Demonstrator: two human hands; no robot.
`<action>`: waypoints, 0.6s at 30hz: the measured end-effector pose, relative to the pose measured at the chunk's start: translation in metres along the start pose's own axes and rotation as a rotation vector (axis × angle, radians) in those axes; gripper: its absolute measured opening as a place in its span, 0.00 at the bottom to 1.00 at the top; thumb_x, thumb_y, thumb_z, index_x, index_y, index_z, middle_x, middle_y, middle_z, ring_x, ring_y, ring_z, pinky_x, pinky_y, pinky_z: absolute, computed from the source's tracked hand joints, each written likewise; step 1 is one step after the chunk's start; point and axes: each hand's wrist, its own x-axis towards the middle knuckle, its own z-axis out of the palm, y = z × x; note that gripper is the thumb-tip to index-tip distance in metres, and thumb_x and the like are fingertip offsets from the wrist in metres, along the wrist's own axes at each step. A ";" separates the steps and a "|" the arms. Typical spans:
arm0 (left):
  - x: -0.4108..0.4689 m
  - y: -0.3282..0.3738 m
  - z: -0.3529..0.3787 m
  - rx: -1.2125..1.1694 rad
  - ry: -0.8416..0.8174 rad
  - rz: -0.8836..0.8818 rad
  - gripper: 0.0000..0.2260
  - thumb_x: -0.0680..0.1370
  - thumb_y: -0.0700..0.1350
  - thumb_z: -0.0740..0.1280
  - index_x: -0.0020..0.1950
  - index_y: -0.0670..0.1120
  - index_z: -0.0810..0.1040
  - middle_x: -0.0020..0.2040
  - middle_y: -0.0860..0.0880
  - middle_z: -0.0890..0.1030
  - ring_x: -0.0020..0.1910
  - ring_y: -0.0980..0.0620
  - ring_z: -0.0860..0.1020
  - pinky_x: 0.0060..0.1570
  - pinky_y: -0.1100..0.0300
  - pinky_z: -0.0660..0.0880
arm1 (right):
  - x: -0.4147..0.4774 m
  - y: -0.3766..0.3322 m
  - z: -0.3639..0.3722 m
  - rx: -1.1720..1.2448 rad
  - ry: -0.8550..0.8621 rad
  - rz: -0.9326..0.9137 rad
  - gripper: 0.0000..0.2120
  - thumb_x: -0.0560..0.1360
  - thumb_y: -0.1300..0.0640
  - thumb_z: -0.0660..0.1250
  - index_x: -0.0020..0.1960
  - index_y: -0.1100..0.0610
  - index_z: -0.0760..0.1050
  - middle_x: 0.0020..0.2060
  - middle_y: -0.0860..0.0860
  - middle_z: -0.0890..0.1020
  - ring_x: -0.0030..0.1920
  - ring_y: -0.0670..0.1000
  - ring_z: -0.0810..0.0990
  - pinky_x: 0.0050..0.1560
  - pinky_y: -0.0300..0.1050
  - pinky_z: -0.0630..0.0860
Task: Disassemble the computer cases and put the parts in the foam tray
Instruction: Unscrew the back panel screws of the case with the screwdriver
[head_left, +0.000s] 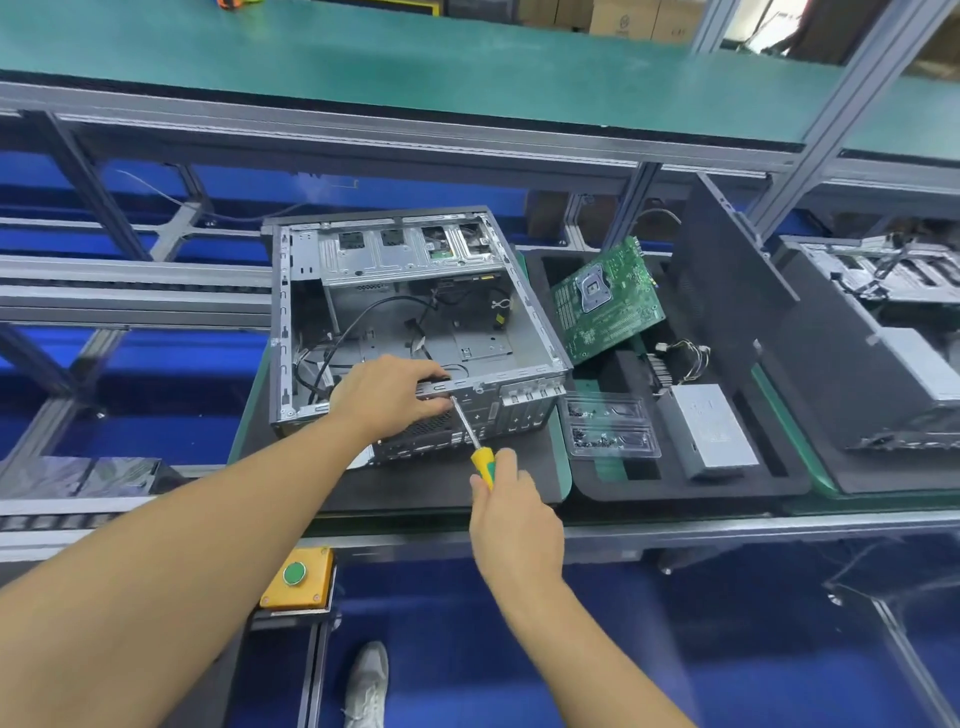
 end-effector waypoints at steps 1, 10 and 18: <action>0.000 0.000 0.000 0.003 -0.003 0.003 0.19 0.74 0.68 0.66 0.62 0.64 0.77 0.50 0.56 0.84 0.43 0.50 0.79 0.37 0.58 0.69 | 0.002 0.000 -0.001 0.193 -0.057 0.070 0.14 0.83 0.42 0.55 0.58 0.52 0.63 0.46 0.51 0.79 0.38 0.54 0.79 0.35 0.48 0.70; 0.001 -0.003 0.003 -0.012 -0.007 0.023 0.20 0.74 0.69 0.65 0.63 0.64 0.76 0.55 0.57 0.83 0.52 0.47 0.81 0.41 0.57 0.69 | 0.012 0.024 -0.014 1.624 -0.799 0.477 0.12 0.81 0.50 0.60 0.49 0.59 0.73 0.42 0.58 0.82 0.32 0.50 0.73 0.24 0.39 0.66; 0.002 -0.004 0.005 -0.035 -0.017 0.038 0.20 0.74 0.68 0.66 0.62 0.63 0.76 0.57 0.56 0.82 0.53 0.48 0.80 0.42 0.57 0.69 | -0.008 0.003 0.003 -0.023 0.161 -0.037 0.11 0.80 0.46 0.62 0.49 0.50 0.62 0.36 0.45 0.69 0.33 0.53 0.74 0.30 0.47 0.62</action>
